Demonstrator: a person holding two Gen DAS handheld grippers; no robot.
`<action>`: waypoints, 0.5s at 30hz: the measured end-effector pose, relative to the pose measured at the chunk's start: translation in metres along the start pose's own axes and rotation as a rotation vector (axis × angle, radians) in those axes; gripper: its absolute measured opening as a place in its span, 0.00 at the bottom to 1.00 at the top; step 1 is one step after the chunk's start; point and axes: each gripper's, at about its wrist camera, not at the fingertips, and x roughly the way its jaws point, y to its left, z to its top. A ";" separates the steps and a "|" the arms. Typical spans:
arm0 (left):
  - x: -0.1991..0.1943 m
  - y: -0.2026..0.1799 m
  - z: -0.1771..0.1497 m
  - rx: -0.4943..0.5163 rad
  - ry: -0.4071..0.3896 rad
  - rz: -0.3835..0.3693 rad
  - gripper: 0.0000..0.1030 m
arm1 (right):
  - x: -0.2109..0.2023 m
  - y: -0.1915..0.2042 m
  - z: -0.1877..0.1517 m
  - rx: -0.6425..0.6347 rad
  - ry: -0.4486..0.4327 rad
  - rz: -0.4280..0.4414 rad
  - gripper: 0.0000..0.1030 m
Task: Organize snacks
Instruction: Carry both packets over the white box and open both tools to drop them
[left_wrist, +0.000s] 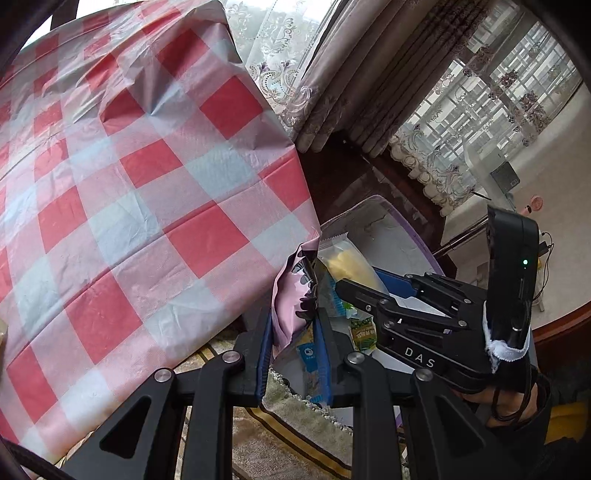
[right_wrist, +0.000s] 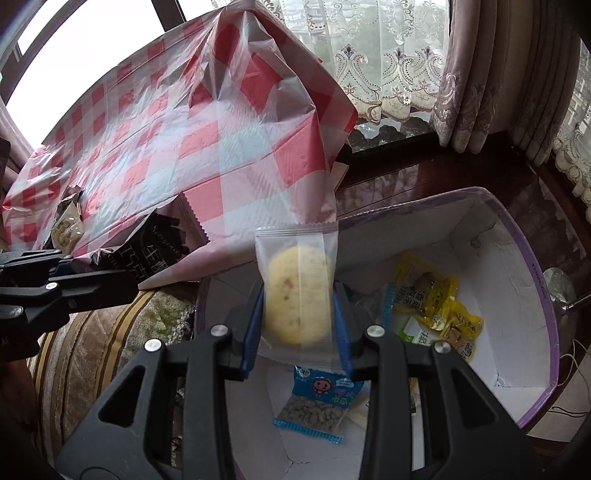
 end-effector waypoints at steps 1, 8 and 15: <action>0.004 -0.001 0.001 -0.001 0.012 0.002 0.22 | 0.001 -0.002 -0.001 0.005 0.004 -0.002 0.38; 0.021 -0.009 0.005 0.003 0.064 0.007 0.22 | 0.005 -0.013 -0.001 0.025 0.018 -0.009 0.38; 0.028 -0.014 0.007 0.019 0.085 -0.001 0.24 | 0.005 -0.012 -0.002 0.020 0.017 -0.006 0.39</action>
